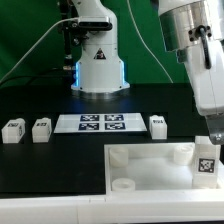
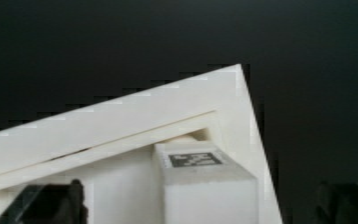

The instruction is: Assemble one leg

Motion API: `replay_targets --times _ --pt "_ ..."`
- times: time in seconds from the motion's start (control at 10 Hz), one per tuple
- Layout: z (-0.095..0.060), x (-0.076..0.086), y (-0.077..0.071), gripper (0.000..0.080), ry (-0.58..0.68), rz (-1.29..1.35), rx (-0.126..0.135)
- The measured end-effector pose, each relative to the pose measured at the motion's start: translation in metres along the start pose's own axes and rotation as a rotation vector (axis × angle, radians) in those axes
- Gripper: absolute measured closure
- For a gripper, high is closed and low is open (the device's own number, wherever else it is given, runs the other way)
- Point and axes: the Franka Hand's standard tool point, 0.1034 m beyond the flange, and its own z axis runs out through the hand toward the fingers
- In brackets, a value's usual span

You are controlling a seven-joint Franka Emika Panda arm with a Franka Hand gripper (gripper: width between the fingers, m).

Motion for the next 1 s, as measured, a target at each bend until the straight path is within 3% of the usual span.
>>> replay_targets --times 1.0 --pt "0.0027 0.0014 0.0015 0.015 0.003 -0.001 -0.004"
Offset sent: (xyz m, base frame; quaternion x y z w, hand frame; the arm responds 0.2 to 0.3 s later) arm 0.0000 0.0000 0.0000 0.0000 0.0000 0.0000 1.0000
